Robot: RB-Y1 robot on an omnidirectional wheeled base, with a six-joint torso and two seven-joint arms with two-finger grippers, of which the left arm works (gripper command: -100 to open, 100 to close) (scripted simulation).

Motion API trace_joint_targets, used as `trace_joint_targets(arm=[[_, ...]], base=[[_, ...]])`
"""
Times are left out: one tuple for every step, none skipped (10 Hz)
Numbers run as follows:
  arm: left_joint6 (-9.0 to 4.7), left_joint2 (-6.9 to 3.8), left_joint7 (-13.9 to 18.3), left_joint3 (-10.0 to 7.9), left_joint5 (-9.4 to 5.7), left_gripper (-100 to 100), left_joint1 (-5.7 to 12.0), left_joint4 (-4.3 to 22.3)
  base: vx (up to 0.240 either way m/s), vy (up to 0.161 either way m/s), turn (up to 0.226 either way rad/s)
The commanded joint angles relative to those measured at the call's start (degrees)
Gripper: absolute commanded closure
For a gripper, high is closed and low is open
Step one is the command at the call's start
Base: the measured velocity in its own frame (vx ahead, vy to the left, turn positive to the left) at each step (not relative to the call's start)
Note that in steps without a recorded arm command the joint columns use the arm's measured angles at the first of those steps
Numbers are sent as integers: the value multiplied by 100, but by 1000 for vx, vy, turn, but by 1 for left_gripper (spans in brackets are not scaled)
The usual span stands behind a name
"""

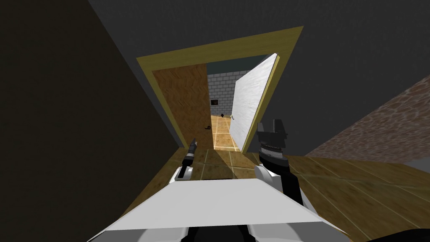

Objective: Push the door open

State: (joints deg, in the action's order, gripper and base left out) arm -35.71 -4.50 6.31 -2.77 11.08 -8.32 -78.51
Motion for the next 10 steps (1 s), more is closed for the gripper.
trace_joint_targets(arm=[[-80,5,37,3,32,-100,92,286],[-119,9,59,3,51,-100,157,445],[-159,12,81,3,69,-100,222,614],[-199,16,103,4,88,-100,287,776],[-238,19,125,4,106,-100,352,938],[-277,26,147,4,124,-100,414,1081],[-314,34,167,4,141,-100,475,1244],[-351,42,188,5,159,-100,536,1400],[-388,50,209,5,176,-100,597,1552],[-426,59,229,5,194,-100,658,1705]], base=[[98,6,29],[92,-3,39],[107,2,35],[109,-9,36],[96,-7,29],[87,10,30],[100,12,32],[103,-5,33],[98,4,38],[104,2,28]])
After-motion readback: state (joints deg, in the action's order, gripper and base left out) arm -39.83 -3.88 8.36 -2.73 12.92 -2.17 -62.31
